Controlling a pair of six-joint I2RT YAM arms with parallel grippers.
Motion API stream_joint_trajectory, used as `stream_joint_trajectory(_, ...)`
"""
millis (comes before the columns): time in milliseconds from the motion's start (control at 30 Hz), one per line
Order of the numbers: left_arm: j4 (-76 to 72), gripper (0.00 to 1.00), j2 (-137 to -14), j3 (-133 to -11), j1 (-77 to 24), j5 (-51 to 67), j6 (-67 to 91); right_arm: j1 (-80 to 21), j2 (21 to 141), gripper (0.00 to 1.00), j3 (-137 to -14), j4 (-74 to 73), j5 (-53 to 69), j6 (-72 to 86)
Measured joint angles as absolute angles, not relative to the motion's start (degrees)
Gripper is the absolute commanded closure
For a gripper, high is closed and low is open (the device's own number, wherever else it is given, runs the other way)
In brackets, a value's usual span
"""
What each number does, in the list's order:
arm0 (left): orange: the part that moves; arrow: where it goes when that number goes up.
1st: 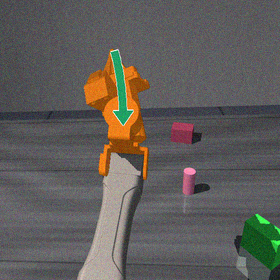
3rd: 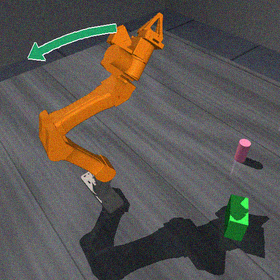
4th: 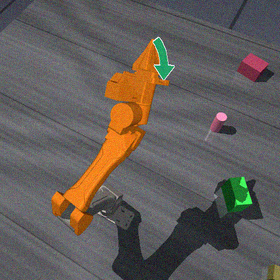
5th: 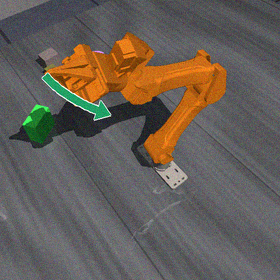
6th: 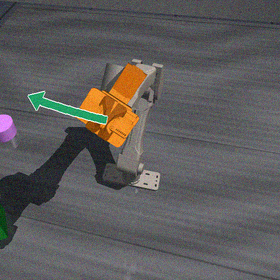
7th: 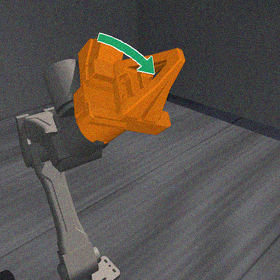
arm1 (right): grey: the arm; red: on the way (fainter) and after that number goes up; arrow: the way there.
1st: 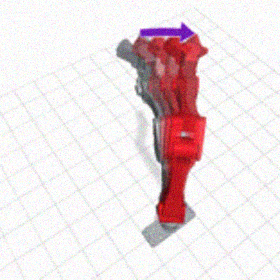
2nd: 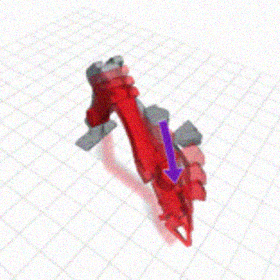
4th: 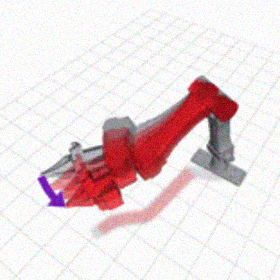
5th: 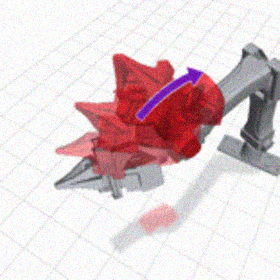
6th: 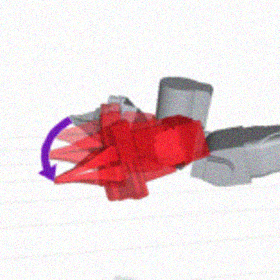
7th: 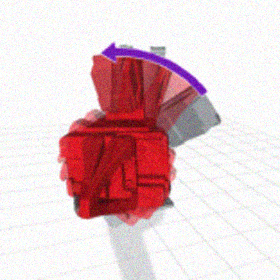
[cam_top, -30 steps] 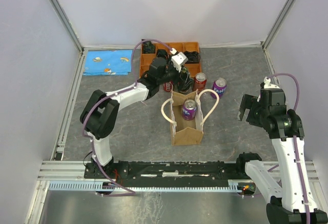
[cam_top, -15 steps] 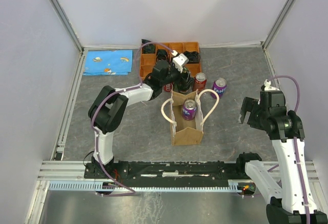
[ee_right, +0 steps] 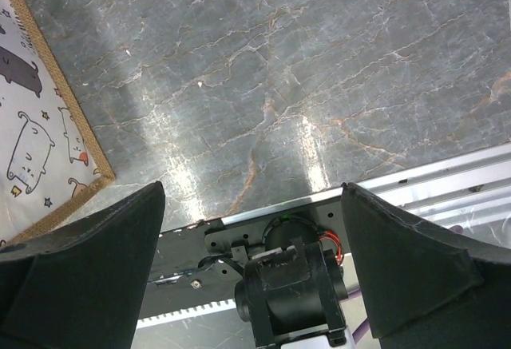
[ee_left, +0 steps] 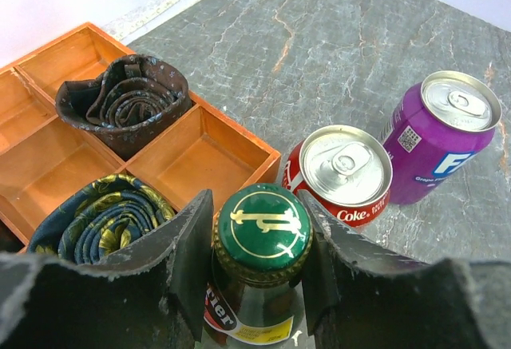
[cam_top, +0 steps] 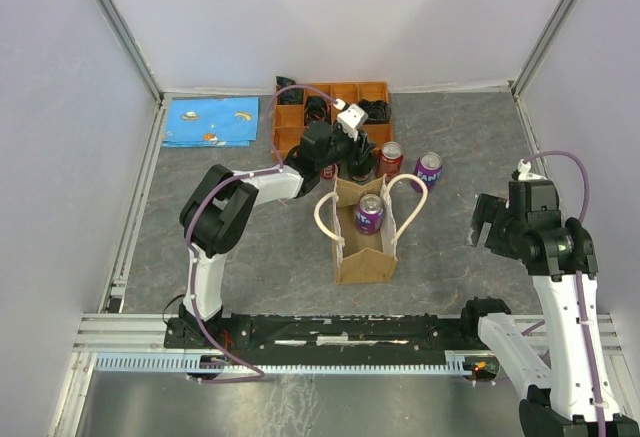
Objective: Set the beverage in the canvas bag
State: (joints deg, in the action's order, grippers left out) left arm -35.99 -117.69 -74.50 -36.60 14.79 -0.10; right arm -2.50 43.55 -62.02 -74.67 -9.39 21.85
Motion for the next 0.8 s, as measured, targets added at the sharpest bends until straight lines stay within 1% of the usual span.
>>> stream_joint_trajectory(67, -36.38, 0.97, -117.84, -74.5, -36.75, 14.37, 0.21, -2.5, 43.55, 0.01, -62.63, -75.18, -9.5, 21.82)
stream_joint_trajectory(333, -35.29, 0.97, -117.93, -75.37, -37.08, 13.63, 0.4, -2.5, 43.55, 0.01, -63.72, -75.9, -9.78, 21.87)
stream_joint_trajectory(800, -20.62, 0.97, -114.63, -81.65, -37.17, 13.67, 0.32, -2.5, 43.11, 0.01, -62.26, -73.71, -8.84, 23.18)
